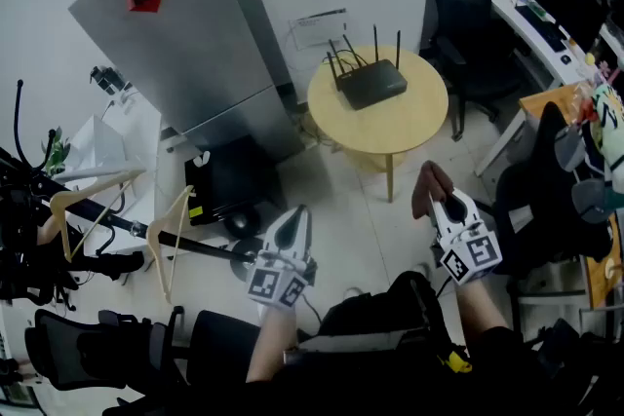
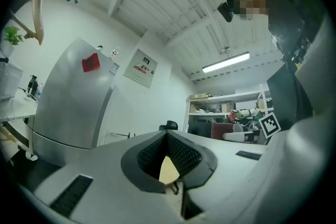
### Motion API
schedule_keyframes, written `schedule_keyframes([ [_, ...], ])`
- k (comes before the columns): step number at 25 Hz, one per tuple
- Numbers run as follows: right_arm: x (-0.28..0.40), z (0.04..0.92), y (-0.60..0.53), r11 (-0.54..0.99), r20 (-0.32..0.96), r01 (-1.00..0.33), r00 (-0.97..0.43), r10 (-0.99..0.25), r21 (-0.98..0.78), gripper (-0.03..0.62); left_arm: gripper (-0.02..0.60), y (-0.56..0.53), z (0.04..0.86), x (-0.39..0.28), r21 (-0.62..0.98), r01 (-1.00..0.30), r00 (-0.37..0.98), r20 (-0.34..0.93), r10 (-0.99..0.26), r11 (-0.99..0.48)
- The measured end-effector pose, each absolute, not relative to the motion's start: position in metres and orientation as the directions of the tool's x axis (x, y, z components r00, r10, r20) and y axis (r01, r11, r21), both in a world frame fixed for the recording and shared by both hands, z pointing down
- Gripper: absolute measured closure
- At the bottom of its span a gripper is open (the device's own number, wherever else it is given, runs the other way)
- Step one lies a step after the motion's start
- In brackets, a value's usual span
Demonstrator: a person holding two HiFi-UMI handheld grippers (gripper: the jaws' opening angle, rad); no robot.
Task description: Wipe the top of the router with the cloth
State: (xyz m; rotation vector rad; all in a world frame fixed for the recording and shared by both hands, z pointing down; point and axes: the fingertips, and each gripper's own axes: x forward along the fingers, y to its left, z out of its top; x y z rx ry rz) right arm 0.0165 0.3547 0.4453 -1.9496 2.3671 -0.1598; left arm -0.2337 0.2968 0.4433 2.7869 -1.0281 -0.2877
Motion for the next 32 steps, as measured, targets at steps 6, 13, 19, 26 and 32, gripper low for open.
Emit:
schedule_keyframes([
  [6, 0.034, 0.446, 0.318, 0.235, -0.021, -0.964, -0.234, -0.972, -0.123, 0.533, 0.586, 0.268, 0.446, -0.218, 0.218, -0.666, 0.706, -0.124, -0.697, -0.713],
  [13, 0.112, 0.440, 0.265, 0.279, -0.063, -0.950, -0.273, -0.960, -0.140, 0.533, 0.588, 0.227, 0.435, -0.143, 0.220, -0.690, 0.677, -0.139, -0.722, -0.689],
  [19, 0.156, 0.437, 0.220, 0.354, -0.079, -0.925, -0.346, -0.935, -0.139, 0.533, 0.588, 0.197, 0.435, -0.084, 0.204, -0.732, 0.634, -0.148, -0.760, -0.650],
  [26, 0.186, 0.444, 0.177, 0.369, -0.074, -0.910, -0.362, -0.929, -0.188, 0.533, 0.588, 0.163, 0.442, -0.034, 0.175, -0.735, 0.653, -0.077, -0.753, -0.655],
  [32, 0.191, 0.460, 0.130, 0.361, -0.028, -0.909, -0.364, -0.931, -0.206, 0.533, 0.588, 0.116, 0.453, -0.028, 0.197, -0.729, 0.657, -0.065, -0.751, -0.656],
])
